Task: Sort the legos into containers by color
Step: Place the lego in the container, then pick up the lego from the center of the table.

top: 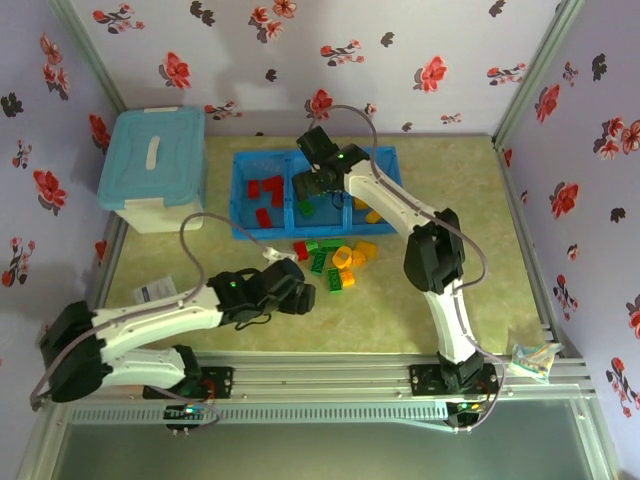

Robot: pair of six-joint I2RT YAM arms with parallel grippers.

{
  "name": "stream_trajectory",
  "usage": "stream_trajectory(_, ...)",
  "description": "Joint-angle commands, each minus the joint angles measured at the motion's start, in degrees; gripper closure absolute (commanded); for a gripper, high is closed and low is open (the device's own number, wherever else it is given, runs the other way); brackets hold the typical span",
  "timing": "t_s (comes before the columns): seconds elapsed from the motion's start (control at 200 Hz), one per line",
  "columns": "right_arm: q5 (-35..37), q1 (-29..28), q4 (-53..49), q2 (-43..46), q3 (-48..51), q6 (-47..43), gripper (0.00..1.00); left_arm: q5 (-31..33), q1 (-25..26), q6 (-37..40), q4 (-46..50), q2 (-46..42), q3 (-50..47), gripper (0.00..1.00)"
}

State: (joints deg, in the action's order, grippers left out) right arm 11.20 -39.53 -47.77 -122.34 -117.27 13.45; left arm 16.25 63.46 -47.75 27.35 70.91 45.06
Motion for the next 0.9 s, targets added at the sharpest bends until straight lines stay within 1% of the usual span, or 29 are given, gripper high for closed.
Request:
stream_trajectory(0.0, 1.5, -1.0, 3.0, 12.1, 6.7, 0.1, 0.01, -0.6, 0.3, -1.4, -5.4, 5.1, 3.9, 0.12)
stream_trajectory(0.1, 2.2, -0.9, 6.9, 20.3, 17.1, 1.4, 0.01, -2.3, 0.3, 0.2, -6.2, 11.5, 8.0, 0.13)
stream_trajectory(0.19, 2.7, -0.7, 9.4, 26.4, 24.8, 2.2, 0.01, -4.1, 0.2, 1.0, -6.3, 17.7, 12.0, 0.18)
stream_trajectory(0.225, 2.8, -0.5, 10.0, 28.1, 27.2, 2.6, 0.02, -4.6, 0.2, 1.2, -6.1, 19.8, 13.7, 0.2)
stream_trajectory(0.41, 2.8, 1.2, 12.2, 36.1, 37.5, 3.7, 0.03, -5.5, -0.1, 1.5, -4.3, 28.2, 19.4, 0.26)
stream_trajectory(0.62, 1.9, 3.2, 14.5, 41.1, 44.5, 5.0, 0.05, -6.1, -1.1, 1.5, -2.9, 33.7, 22.9, 0.33)
stream_trajectory(0.715, 1.7, 3.8, 15.1, 42.4, 46.2, 5.3, 0.05, -6.1, -1.7, 1.4, -1.8, 34.9, 23.6, 0.38)
stream_trajectory(0.895, 1.1, 4.7, 15.9, 44.3, 48.1, 5.9, 0.05, -6.1, -2.2, 1.2, -1.3, 36.1, 22.9, 0.43)
